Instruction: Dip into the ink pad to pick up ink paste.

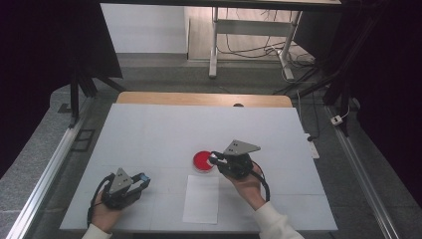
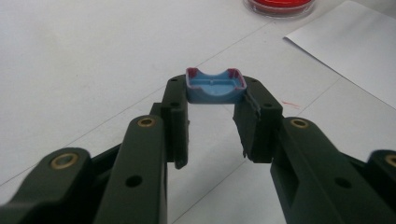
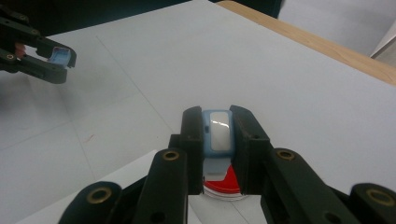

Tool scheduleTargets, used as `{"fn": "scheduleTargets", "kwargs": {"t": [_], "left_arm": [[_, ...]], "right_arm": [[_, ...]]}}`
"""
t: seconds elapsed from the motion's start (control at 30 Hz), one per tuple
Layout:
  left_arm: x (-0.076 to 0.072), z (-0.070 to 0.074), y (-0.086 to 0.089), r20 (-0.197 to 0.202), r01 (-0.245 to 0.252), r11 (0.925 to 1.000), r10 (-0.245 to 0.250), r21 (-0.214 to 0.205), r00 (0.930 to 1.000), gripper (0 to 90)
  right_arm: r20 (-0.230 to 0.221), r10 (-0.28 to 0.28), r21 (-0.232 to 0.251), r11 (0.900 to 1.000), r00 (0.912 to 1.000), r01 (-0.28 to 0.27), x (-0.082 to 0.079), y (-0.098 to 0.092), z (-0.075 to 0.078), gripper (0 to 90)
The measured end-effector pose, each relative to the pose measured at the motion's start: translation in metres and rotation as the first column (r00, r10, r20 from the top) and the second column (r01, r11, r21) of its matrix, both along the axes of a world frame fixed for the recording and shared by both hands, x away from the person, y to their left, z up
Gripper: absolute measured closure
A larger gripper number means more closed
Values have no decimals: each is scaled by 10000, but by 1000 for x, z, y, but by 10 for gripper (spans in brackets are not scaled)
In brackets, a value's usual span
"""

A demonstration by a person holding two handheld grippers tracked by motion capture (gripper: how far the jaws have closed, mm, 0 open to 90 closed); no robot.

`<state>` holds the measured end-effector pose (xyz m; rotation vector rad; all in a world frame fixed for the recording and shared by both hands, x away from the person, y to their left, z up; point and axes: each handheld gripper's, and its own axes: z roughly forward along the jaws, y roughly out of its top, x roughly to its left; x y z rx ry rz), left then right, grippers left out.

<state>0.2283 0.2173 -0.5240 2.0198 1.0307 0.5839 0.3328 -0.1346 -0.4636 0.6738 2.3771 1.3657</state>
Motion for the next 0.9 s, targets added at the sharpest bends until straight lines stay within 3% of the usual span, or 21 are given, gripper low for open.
{"fn": "scheduleTargets", "kwargs": {"t": [0.9], "left_arm": [[-1, 0, 0, 30, -2, 10000, 2, 54, 10000, 655]], "right_arm": [[-267, 496, -132, 9987, 9984, -500, -22, -7, -4, 750]]}}
